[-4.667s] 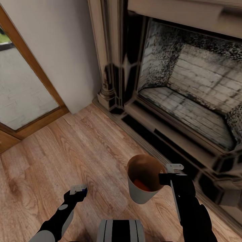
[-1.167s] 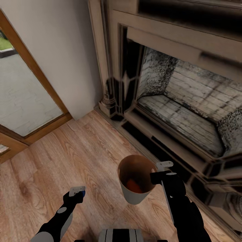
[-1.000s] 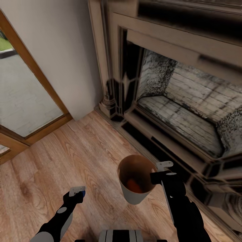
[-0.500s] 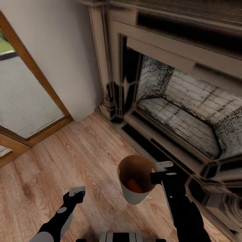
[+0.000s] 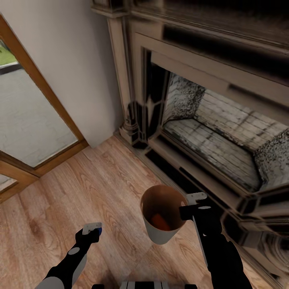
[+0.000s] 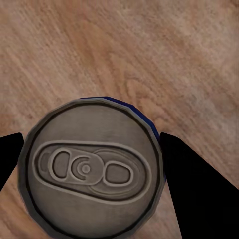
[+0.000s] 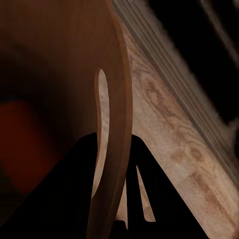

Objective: Put the three can of soda from the living room inside the tash can in the kitchen.

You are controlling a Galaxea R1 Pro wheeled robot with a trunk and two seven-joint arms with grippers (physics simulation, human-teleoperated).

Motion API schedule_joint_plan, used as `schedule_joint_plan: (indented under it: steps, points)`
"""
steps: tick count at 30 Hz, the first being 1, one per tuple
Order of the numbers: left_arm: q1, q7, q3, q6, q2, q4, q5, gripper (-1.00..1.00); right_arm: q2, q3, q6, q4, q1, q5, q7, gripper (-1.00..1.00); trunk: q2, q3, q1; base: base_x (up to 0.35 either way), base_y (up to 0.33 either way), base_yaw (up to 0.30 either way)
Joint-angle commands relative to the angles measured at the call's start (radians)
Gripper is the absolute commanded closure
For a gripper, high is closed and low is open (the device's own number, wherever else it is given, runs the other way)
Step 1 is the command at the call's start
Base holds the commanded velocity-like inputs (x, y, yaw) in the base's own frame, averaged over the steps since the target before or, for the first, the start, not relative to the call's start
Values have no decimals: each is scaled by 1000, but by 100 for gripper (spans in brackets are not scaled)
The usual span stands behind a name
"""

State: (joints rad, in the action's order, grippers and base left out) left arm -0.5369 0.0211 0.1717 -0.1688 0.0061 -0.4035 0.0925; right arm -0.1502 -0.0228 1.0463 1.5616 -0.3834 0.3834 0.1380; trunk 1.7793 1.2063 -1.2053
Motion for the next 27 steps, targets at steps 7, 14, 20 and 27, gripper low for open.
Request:
schedule_joint_plan:
  steps: [7,14,20,27]
  points:
    - [0,-1,0,0,0,0,1,100,0,0,1,0,0,-20,4,100,-49,-25,27,0,0,0]
    - [0,-1,0,0,0,0,1,100,0,0,1,0,0,-20,5,100,-98,-58,54,0,0,0]
    - [0,-1,0,0,0,0,1,100,0,0,1,0,0,-20,5,100,-140,-86,77,0,0,0]
    - [0,-1,-1,0,0,0,0,100,0,0,1,-1,0,-20,6,100,-189,-119,104,0,0,0]
